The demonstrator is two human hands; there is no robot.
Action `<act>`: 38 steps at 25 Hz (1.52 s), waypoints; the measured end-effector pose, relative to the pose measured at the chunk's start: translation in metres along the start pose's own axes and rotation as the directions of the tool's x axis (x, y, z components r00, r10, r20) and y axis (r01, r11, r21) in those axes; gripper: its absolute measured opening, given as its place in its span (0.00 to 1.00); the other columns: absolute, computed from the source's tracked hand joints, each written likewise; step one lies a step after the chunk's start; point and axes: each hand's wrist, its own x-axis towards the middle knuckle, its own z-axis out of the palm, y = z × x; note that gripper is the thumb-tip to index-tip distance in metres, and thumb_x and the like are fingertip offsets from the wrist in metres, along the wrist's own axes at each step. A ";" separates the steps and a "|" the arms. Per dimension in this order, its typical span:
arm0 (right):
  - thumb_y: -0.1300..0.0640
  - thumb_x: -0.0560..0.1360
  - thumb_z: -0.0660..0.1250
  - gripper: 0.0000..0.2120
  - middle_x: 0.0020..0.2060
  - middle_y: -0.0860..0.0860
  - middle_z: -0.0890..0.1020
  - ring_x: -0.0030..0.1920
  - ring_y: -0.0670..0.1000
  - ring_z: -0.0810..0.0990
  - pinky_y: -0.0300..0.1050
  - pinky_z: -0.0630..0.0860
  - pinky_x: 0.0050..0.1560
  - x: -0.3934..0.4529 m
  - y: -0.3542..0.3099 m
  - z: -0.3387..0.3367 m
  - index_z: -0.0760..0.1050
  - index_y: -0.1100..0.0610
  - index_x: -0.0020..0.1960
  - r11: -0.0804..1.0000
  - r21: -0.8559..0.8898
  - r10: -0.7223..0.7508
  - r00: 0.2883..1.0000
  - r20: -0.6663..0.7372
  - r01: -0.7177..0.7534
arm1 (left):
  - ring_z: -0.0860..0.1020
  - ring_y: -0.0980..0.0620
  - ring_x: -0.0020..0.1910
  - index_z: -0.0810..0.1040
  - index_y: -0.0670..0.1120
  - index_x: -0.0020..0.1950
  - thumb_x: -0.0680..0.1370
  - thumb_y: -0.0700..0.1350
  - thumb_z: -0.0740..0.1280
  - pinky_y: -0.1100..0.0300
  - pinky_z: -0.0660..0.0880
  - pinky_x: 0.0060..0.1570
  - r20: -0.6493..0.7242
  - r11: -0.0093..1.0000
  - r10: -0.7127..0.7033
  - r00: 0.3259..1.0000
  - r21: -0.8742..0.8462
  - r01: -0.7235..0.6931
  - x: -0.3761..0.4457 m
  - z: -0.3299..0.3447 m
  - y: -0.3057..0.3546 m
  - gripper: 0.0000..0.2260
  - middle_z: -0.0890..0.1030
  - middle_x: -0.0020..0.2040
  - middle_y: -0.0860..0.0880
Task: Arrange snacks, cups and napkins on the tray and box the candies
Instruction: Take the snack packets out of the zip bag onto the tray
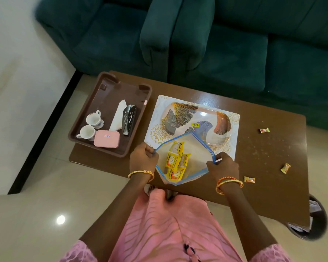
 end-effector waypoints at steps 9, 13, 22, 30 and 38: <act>0.66 0.74 0.59 0.13 0.54 0.59 0.78 0.55 0.61 0.77 0.54 0.76 0.50 -0.001 -0.055 0.071 0.76 0.59 0.56 0.529 -0.413 -0.510 0.667 0.543 0.741 | 0.74 0.49 0.31 0.65 0.53 0.31 0.67 0.37 0.68 0.56 0.74 0.37 0.170 0.997 0.081 0.982 0.004 -0.083 -0.001 0.007 -0.010 0.15 0.77 0.30 0.48; 0.63 0.80 0.53 0.16 0.66 0.62 0.69 0.68 0.63 0.65 0.60 0.67 0.64 0.031 -0.042 0.121 0.69 0.62 0.65 0.080 -0.643 -0.310 0.632 0.710 0.762 | 0.77 0.44 0.36 0.65 0.51 0.34 0.68 0.40 0.66 0.53 0.75 0.37 0.219 0.982 0.123 0.968 0.112 -0.150 -0.006 0.008 -0.009 0.11 0.79 0.34 0.47; 0.57 0.75 0.59 0.12 0.52 0.53 0.81 0.54 0.55 0.80 0.49 0.76 0.54 0.063 -0.003 0.130 0.77 0.51 0.55 -0.180 -0.618 -0.438 0.500 0.747 0.765 | 0.78 0.50 0.35 0.71 0.51 0.35 0.67 0.40 0.68 0.60 0.72 0.35 0.150 0.988 0.080 0.985 0.122 -0.099 -0.002 -0.003 -0.031 0.08 0.80 0.34 0.50; 0.58 0.74 0.61 0.08 0.48 0.58 0.82 0.51 0.60 0.79 0.50 0.74 0.49 0.020 -0.047 0.085 0.76 0.56 0.51 0.612 -0.467 -0.510 0.770 0.383 0.638 | 0.77 0.49 0.34 0.74 0.46 0.36 0.67 0.36 0.70 0.58 0.75 0.41 0.110 0.993 0.005 0.994 -0.121 0.008 0.008 -0.003 -0.026 0.07 0.78 0.34 0.48; 0.67 0.74 0.60 0.12 0.37 0.54 0.85 0.36 0.54 0.84 0.50 0.81 0.40 -0.031 -0.029 -0.028 0.76 0.59 0.55 0.647 0.739 -0.145 0.921 0.362 -0.188 | 0.77 0.54 0.34 0.77 0.45 0.39 0.69 0.35 0.70 0.59 0.74 0.44 0.186 0.987 0.024 0.982 -0.163 0.006 0.021 -0.003 -0.013 0.06 0.80 0.38 0.46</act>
